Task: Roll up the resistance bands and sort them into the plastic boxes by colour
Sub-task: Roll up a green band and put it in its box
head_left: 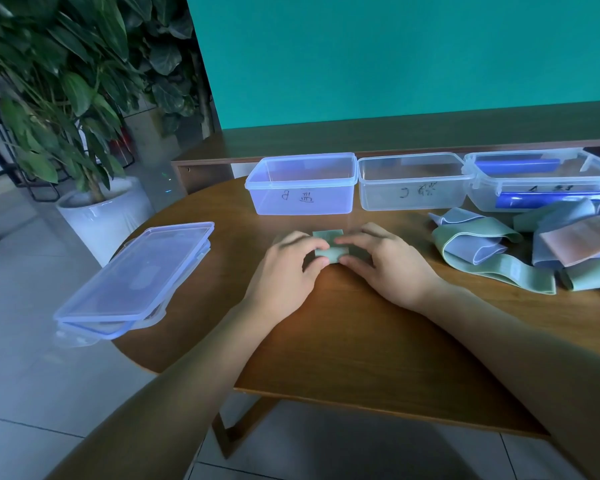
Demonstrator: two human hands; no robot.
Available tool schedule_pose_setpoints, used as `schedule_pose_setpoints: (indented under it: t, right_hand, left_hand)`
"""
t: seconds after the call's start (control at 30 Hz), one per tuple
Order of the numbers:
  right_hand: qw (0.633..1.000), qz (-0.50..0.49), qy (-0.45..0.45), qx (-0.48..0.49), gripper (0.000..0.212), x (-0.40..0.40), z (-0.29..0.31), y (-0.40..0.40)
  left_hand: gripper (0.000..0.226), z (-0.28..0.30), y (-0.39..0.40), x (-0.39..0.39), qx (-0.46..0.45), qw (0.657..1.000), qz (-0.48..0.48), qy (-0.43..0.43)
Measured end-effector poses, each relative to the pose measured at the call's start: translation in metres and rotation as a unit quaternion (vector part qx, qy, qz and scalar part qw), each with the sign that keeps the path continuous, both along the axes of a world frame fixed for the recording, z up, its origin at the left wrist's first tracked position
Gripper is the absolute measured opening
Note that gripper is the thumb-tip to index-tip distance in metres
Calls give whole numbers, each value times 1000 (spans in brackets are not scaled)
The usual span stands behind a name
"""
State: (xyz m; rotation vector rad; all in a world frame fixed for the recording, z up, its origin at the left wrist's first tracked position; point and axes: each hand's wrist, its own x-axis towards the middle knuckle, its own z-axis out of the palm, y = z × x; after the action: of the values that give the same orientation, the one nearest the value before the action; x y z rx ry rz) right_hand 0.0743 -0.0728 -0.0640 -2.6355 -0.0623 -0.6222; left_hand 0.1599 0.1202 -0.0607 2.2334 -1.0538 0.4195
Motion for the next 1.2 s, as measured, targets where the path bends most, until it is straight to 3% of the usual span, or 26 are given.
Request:
schedule_pose_setpoints:
  t: [0.13,0.27,0.4,0.67,0.83,1.0,1.2]
  right_hand:
    - [1000,10,-19,9,24,6,0,-3]
    - [1000,-5,-14,18,26,12,-2,-6]
    - [1000,-19,-5,8,30,19,-2,-7]
    - [1000,1,-29,6,28,25,1,-7]
    - [1000,-11,4,0,38,32,3,-9]
    - [998,-31,44,-32,43,42,5,-13]
    - [994,-51,89,-44,44,61,5,-17]
  left_hand:
    - [28,-1,-5,6,2,1000,3,7]
    - [35,-1,-8,10,13,1000,11,-17]
    - [24,0,-9,12,-1,999,-10,-46]
    - [36,0,-16,24,32,999,2,-17]
    - [43,-2,-22,32,33,999,8,-9]
    - [32,1,-26,39,12,999,-14,-27]
    - [47,0,-32,53,34,999,5,23]
